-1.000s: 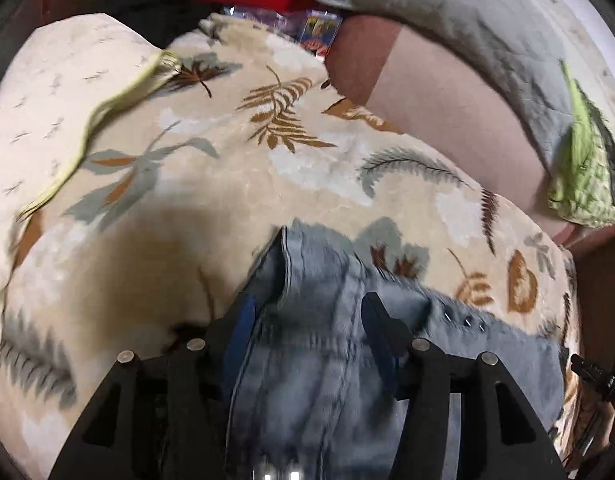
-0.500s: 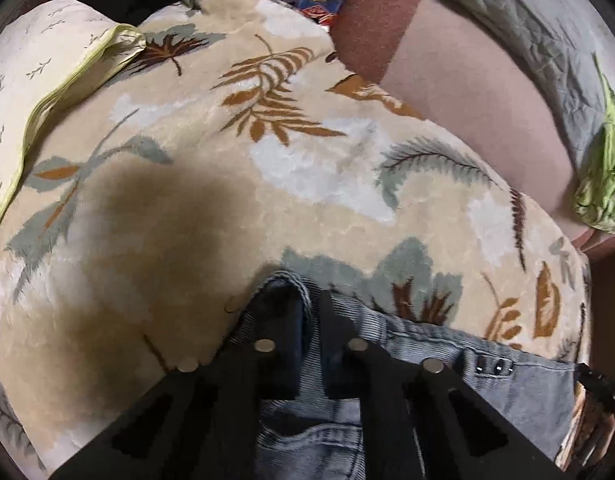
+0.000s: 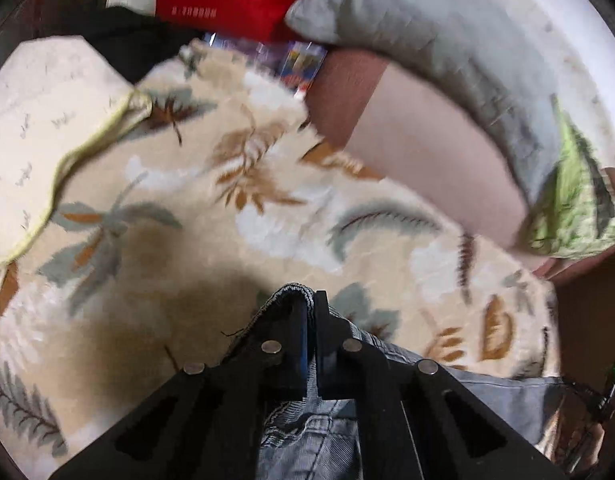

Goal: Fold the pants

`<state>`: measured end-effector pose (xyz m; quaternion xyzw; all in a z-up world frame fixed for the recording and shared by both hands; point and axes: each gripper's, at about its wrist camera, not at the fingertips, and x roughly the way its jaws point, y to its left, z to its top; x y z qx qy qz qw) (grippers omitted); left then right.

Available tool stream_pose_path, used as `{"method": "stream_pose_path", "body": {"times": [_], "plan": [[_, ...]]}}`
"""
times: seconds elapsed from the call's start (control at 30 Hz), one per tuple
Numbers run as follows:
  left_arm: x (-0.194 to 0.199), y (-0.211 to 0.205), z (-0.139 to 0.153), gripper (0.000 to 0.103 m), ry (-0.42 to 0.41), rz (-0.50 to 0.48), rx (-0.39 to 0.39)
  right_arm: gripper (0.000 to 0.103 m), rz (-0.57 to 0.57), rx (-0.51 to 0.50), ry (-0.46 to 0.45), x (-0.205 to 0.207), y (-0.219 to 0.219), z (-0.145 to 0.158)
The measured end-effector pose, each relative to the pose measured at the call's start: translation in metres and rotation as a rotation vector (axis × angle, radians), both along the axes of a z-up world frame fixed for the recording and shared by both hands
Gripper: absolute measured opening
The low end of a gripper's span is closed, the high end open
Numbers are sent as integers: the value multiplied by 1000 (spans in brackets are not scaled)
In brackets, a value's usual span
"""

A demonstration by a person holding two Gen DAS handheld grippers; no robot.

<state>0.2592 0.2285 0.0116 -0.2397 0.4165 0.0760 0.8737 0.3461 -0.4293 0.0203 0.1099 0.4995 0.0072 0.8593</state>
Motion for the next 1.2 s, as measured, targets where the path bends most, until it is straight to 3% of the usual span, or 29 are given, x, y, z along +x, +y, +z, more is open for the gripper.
{"method": "stream_pose_path", "body": {"times": [0.27, 0.47, 0.6, 0.67, 0.77, 0.83, 0.87, 0.9, 0.93, 0.97, 1.03, 1.1, 1.2], "plan": [[-71, -4, 71, 2, -183, -55, -53, 16, -12, 52, -151, -49, 3, 69], [-180, 6, 92, 2, -292, -92, -80, 16, -6, 137, -269, -138, -12, 100], [-262, 22, 67, 3, -289, -123, -129, 17, 43, 202, -246, -216, -27, 70], [-291, 28, 45, 4, -237, -131, -137, 19, 50, 241, -165, -260, -38, 31], [-314, 37, 17, 4, -111, -111, -85, 23, 30, 243, -20, -303, -53, -18], [-320, 45, 14, 4, -59, -52, -19, 49, -12, 226, 49, -324, -64, -40], [-321, 46, 20, 5, -71, -34, -10, 67, -46, 236, 49, -330, -70, -41], [-320, 44, 25, 7, -86, -33, -5, 67, -89, 268, 25, -337, -78, -38], [-318, 38, 33, 19, -105, -40, 7, 67, -114, 307, -2, -341, -83, -33], [-314, 30, 40, 37, -121, -51, 28, 67, -133, 342, -21, -342, -85, -28], [-305, 4, 51, 58, -174, -84, 63, 67, -145, 427, -30, -340, -83, -21], [-295, -22, 53, 58, -211, -115, 84, 67, -161, 458, 24, -331, -73, -26], [-271, -56, 33, 58, -164, -125, 147, 67, -214, 528, 91, -322, -63, -46]]}}
